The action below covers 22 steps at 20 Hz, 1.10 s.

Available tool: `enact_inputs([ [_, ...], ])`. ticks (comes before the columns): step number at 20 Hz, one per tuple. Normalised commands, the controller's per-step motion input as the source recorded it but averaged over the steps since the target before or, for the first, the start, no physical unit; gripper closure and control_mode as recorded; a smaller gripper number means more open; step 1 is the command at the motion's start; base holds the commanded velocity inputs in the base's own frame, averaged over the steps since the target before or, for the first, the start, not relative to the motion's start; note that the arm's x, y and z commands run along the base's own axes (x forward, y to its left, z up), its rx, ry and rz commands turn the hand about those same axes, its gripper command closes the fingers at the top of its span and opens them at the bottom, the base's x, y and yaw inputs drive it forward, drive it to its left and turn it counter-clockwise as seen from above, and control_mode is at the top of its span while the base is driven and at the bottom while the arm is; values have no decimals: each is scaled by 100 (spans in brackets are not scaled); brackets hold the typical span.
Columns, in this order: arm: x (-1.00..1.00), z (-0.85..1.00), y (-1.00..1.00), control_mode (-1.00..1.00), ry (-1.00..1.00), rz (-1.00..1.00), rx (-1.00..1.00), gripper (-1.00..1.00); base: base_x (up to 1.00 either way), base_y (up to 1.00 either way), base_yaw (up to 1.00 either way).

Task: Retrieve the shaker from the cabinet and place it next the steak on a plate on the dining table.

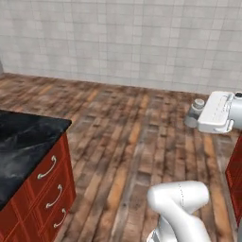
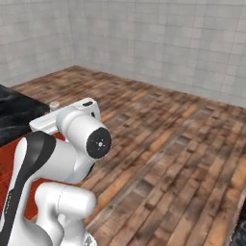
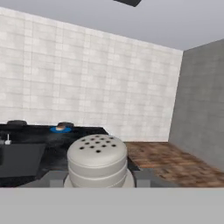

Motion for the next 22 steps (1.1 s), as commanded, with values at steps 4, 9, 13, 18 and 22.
enact_inputs([
  [4,0,0,0,100,0,0,0,100,99,-28,-37],
  [9,0,0,0,100,0,0,0,100,100,-11,-30],
  [13,0,0,0,100,0,0,0,100,100,0,-7],
  [18,0,0,0,100,0,0,0,100,100,-3,20],
  [22,0,0,0,100,0,0,0,100,100,-9,52],
])
